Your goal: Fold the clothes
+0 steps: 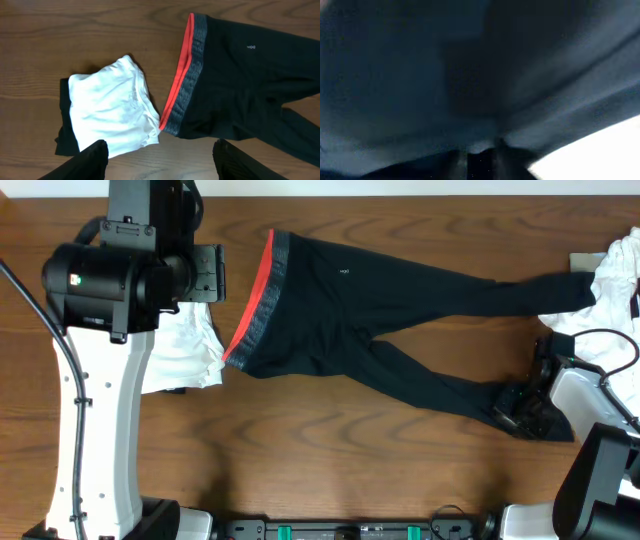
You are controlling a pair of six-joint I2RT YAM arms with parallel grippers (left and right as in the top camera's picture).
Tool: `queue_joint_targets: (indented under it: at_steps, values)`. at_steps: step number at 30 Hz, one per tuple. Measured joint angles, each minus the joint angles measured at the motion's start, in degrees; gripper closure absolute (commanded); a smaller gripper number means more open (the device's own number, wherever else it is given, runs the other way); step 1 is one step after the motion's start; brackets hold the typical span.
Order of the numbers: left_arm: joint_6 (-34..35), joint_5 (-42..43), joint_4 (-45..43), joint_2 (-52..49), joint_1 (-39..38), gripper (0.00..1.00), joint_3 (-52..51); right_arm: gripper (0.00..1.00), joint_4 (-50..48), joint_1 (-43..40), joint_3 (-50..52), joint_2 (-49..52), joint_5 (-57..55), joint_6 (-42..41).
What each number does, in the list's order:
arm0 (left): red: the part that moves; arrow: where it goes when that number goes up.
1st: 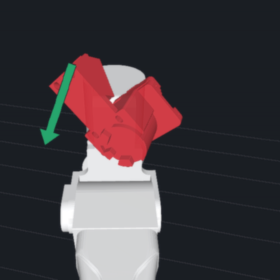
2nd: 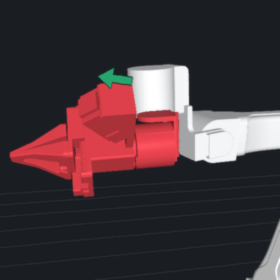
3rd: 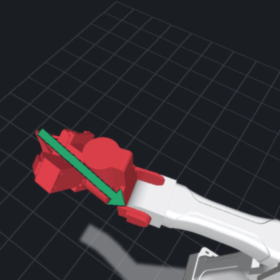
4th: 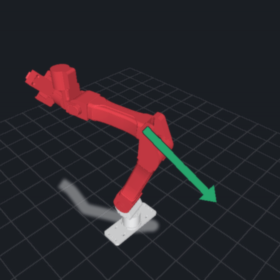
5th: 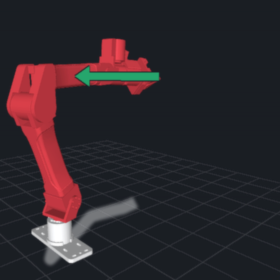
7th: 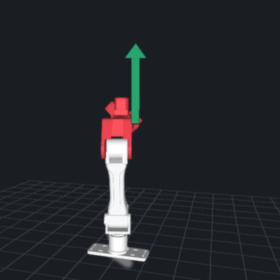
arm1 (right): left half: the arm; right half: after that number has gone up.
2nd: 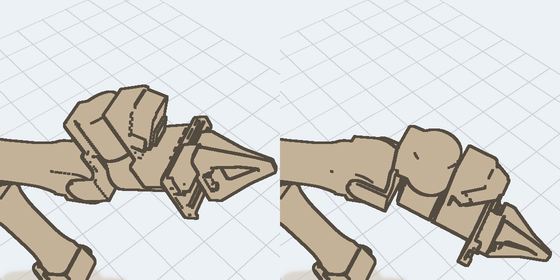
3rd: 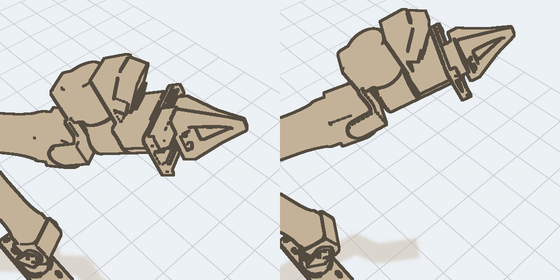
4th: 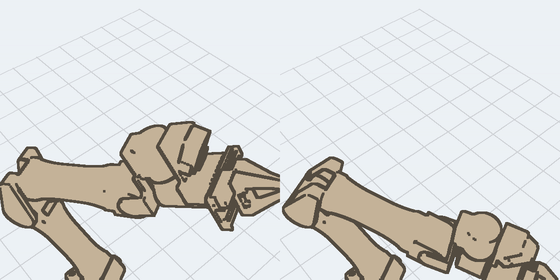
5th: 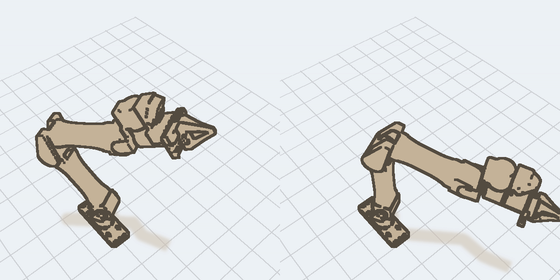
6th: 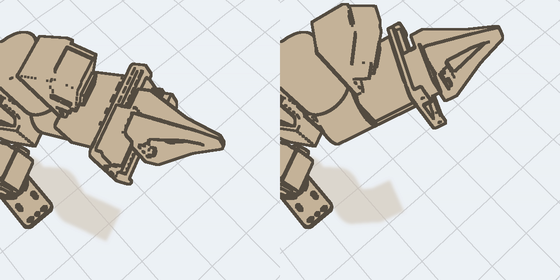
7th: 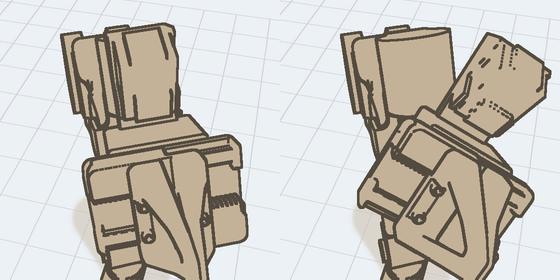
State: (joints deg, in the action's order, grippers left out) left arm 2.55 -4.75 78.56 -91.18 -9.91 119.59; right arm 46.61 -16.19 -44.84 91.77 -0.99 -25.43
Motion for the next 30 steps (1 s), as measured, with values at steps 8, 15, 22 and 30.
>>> queue_joint_targets:
  at_steps: [8, 15, 22, 30]
  values:
    - [0.0, 0.0, -1.09, 0.0, 0.0, 0.29, 0.0, 0.99, 20.74, -0.02, -5.44, 0.59, -1.27, 0.33]
    - [0.0, 0.0, -1.46, 0.0, 0.0, 0.29, 0.0, 0.99, 26.95, -0.02, -10.82, -5.38, 5.79, 5.29]
    - [0.0, 0.0, -1.31, 0.0, 0.0, 0.29, 0.0, 0.62, 21.86, 0.31, -10.93, -7.3, 8.7, 8.72]
    - [0.0, 0.0, -1.22, 0.0, 0.0, 0.29, 0.0, 0.58, 12.5, 6.27, -8.02, -7.3, 7.45, 14.86]
